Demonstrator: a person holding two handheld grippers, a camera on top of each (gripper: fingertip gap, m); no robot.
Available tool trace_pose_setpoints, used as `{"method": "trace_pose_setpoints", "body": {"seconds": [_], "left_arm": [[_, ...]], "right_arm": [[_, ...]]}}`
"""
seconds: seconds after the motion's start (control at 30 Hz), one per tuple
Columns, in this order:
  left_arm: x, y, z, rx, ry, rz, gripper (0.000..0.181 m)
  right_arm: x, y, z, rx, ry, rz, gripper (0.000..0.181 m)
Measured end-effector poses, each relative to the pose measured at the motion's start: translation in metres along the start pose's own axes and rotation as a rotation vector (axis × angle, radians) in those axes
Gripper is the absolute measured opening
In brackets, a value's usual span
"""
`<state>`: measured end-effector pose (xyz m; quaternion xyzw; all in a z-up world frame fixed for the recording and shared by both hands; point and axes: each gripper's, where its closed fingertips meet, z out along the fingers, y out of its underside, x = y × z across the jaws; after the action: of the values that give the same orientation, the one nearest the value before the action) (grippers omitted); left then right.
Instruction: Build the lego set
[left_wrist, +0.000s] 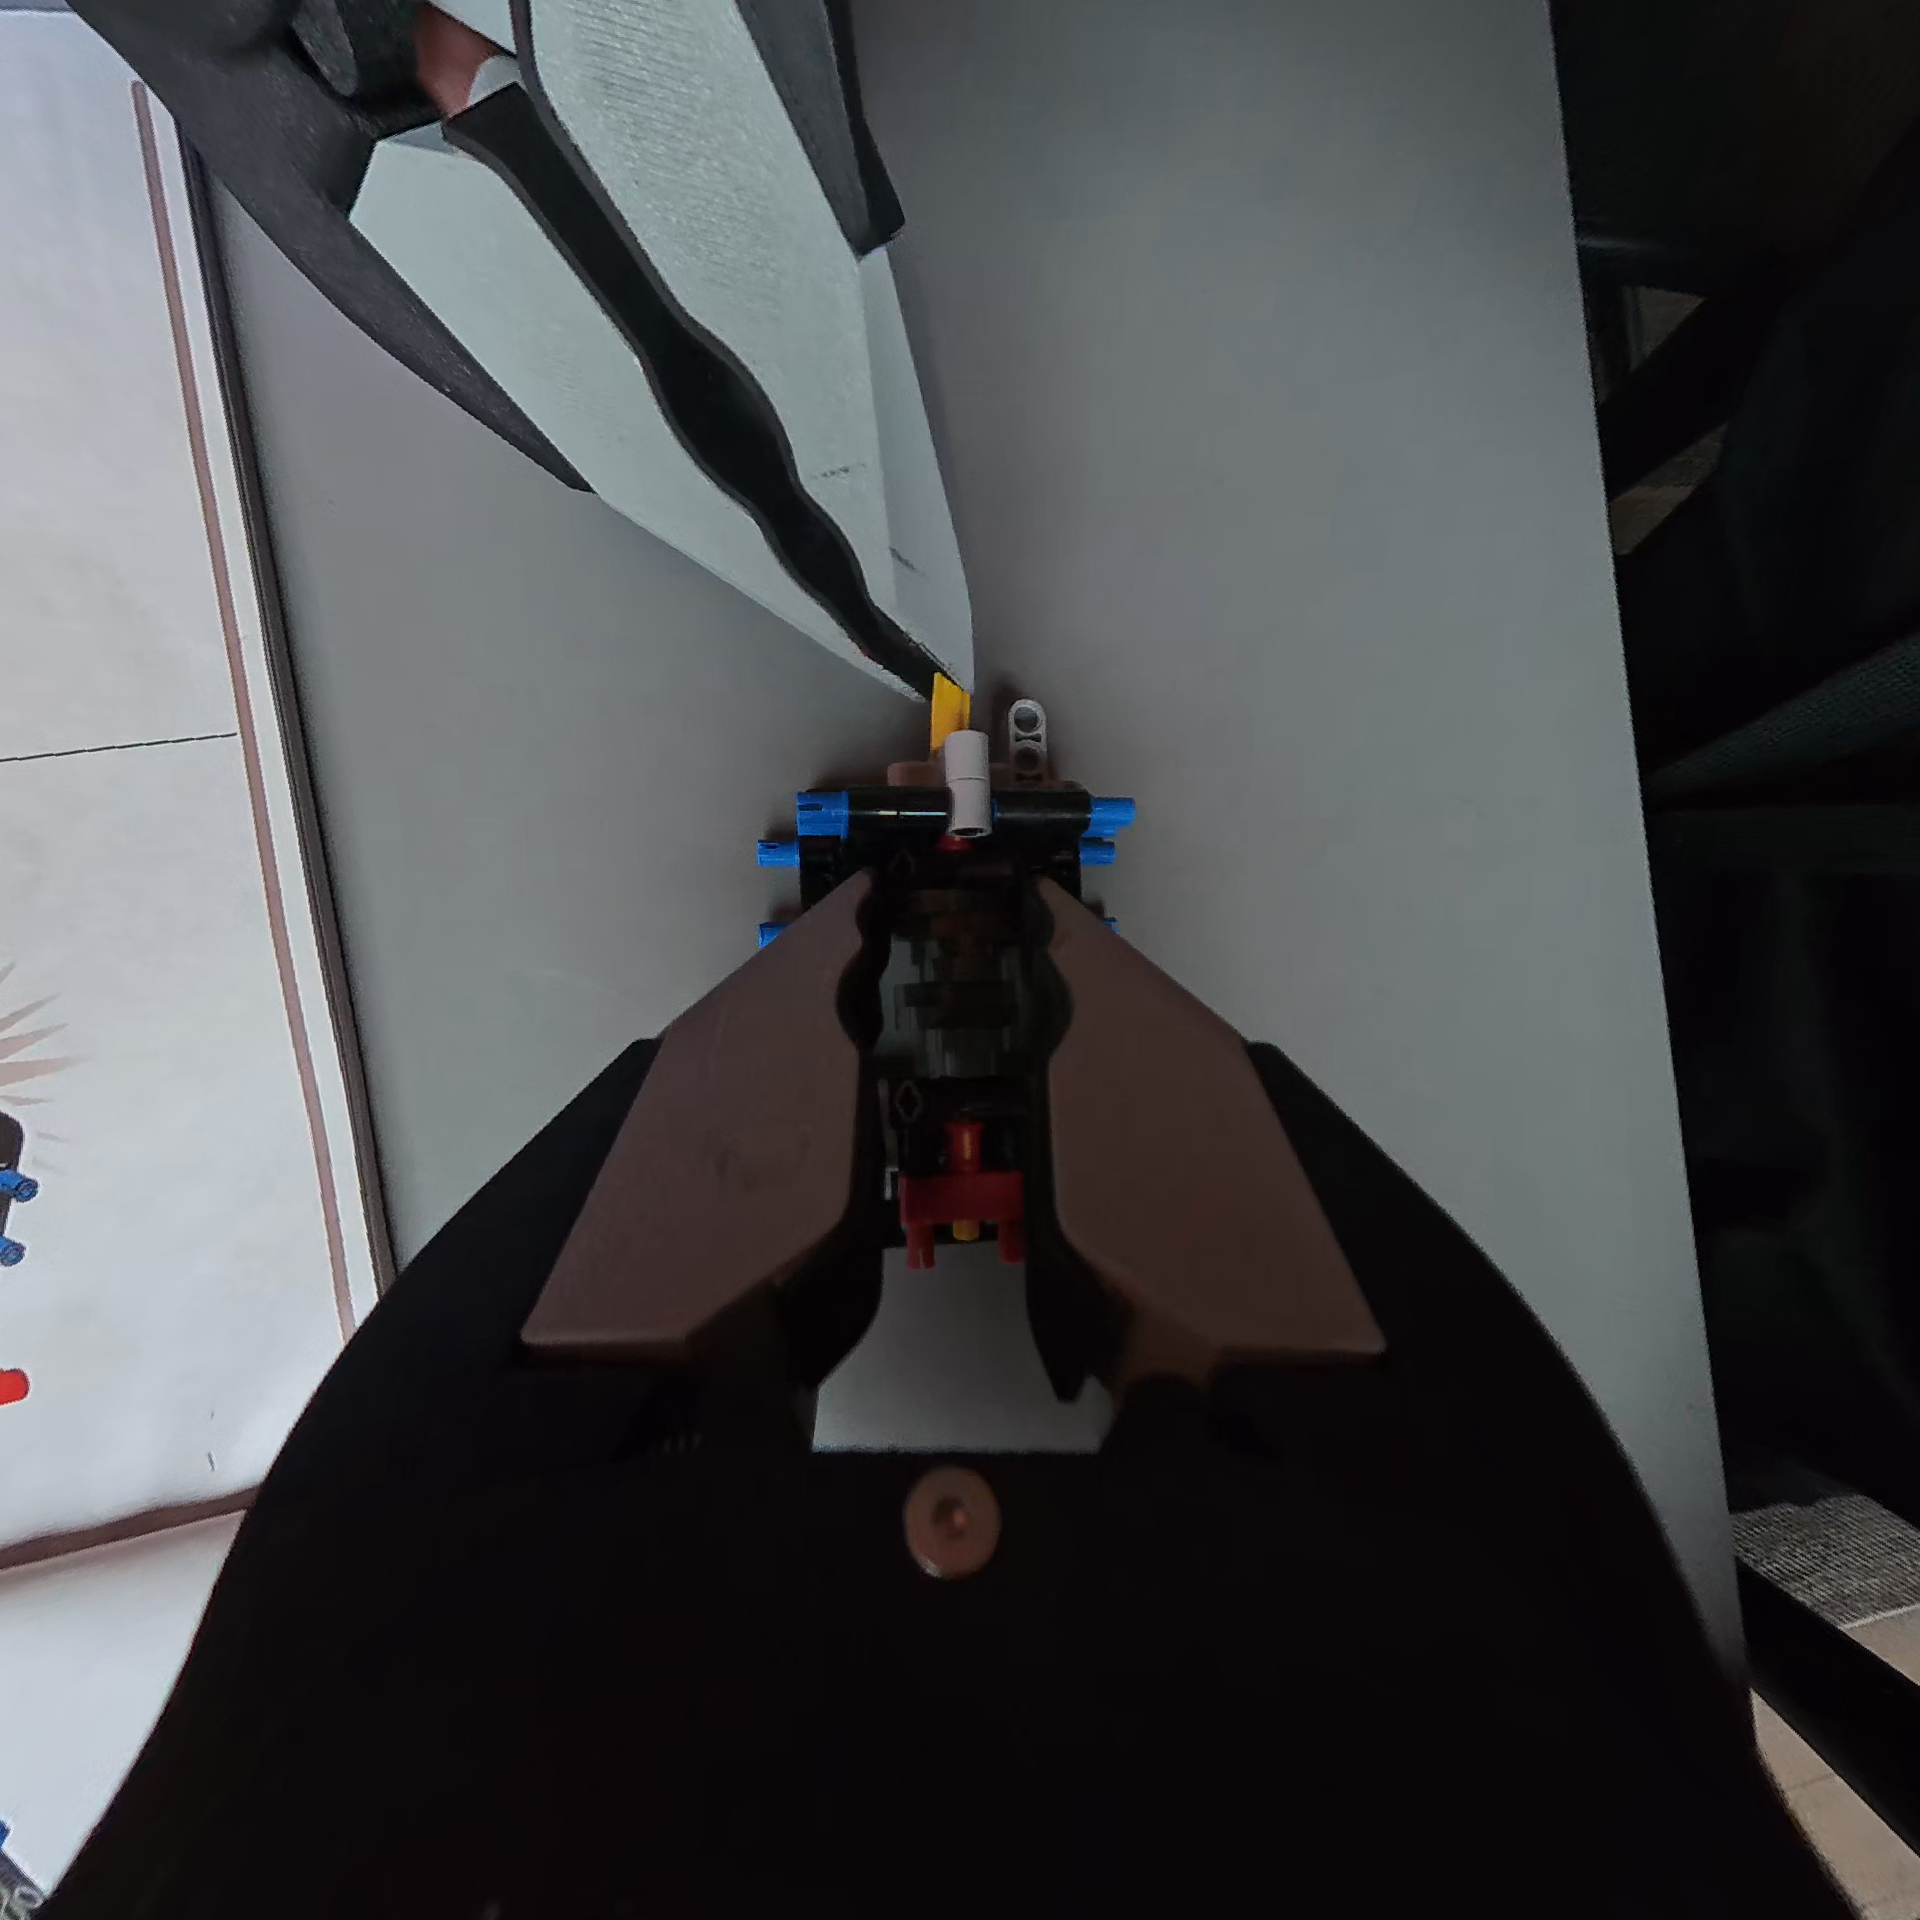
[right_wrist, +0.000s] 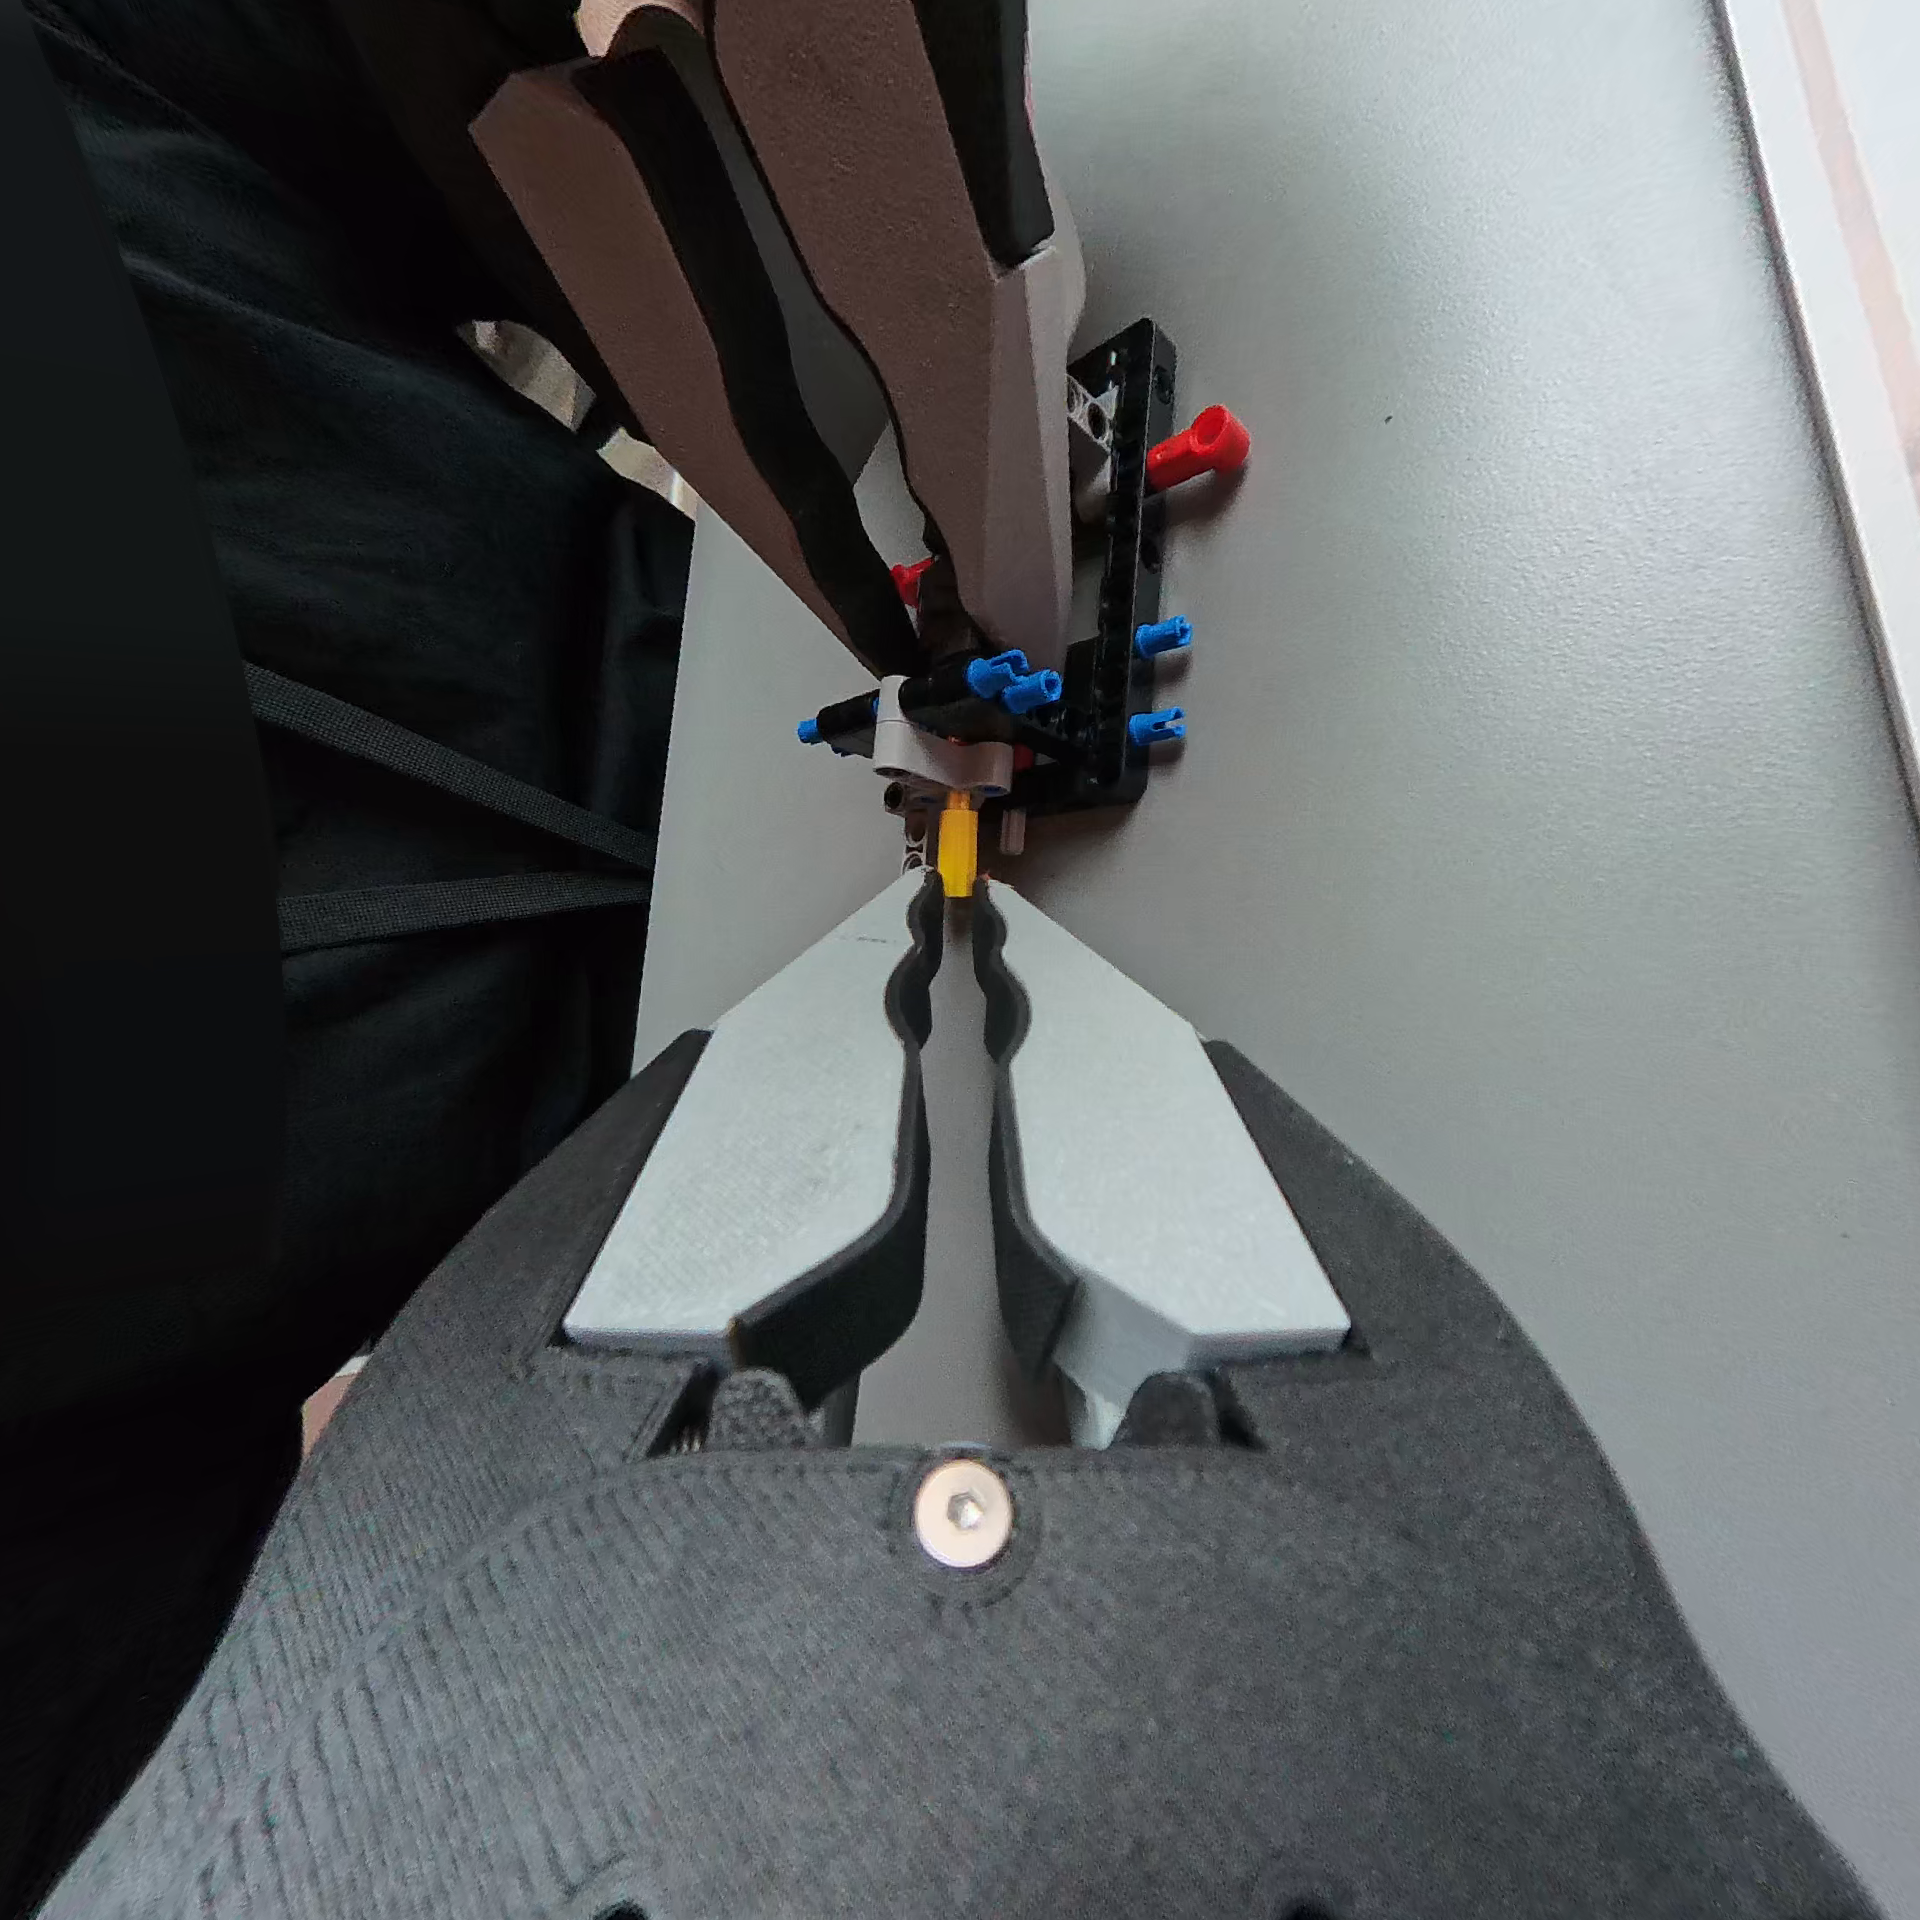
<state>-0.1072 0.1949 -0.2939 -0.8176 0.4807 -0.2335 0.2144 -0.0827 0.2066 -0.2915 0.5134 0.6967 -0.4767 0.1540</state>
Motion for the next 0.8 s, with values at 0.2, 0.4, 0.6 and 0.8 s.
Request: {"method": "trace_pose_setpoints", "body": {"seconds": [0.2,0.4,0.6,0.8], "left_arm": [[0.001,0.0,0.0,-0.008,0.007,0.007,0.022],[0.001,0.0,0.0,0.001,0.031,-0.033,0.022],[0.002,-0.001,0.001,0.015,0.037,-0.027,0.022],[0.002,-0.001,0.001,0.024,0.054,-0.041,0.022]], "right_arm": [[-0.001,0.0,-0.001,-0.051,-0.045,0.039,0.002],[-0.002,0.003,0.008,-0.064,0.032,-0.073,0.002],[0.0,0.004,0.007,-0.021,0.068,-0.171,0.002],[0.007,0.012,-0.007,-0.065,0.184,-0.21,0.002]]}}
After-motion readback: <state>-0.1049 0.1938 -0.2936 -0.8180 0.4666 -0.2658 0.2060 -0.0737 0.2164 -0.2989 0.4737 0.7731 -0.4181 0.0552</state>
